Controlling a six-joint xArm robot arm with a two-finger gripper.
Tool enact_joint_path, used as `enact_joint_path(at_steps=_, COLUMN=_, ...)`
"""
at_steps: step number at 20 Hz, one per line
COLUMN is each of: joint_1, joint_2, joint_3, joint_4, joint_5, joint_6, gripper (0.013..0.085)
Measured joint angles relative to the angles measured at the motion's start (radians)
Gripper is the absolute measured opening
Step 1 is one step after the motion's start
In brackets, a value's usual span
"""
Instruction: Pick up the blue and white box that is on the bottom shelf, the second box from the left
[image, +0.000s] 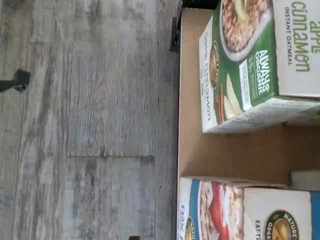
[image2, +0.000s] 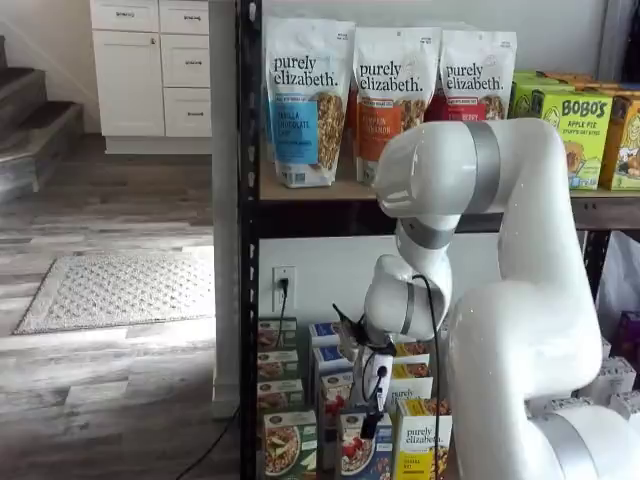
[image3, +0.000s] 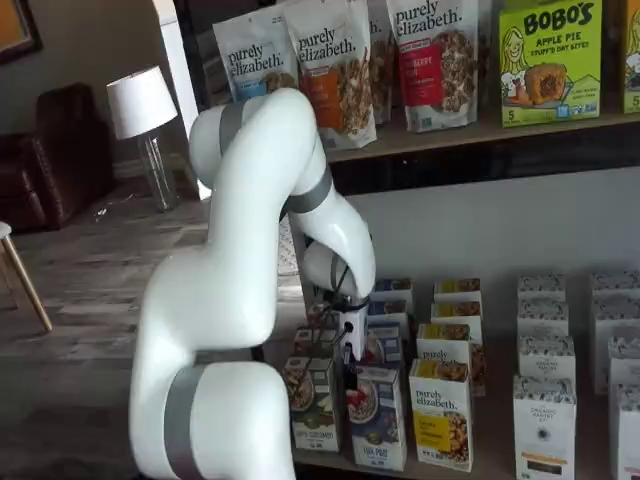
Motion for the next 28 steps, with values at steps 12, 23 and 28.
enact_joint_path(at_steps=12, joint_1=0.001, joint_2=0.07, joint_3=-0.102, joint_4=-0.046, joint_5=-0.007, joint_6=0.045, gripper=0.085)
enact_joint_path(at_steps=23, joint_1=-0.014, joint_2=0.174, joint_3=-0.237, joint_4=-0.18, joint_5=0.052, joint_6=0.151, gripper=0.085)
enact_joint_path(at_steps=28, joint_1=-0.012, joint_2=0.23, joint_3=-0.309, joint_4=-0.227, joint_5=0.081, joint_6=0.195, gripper=0.085)
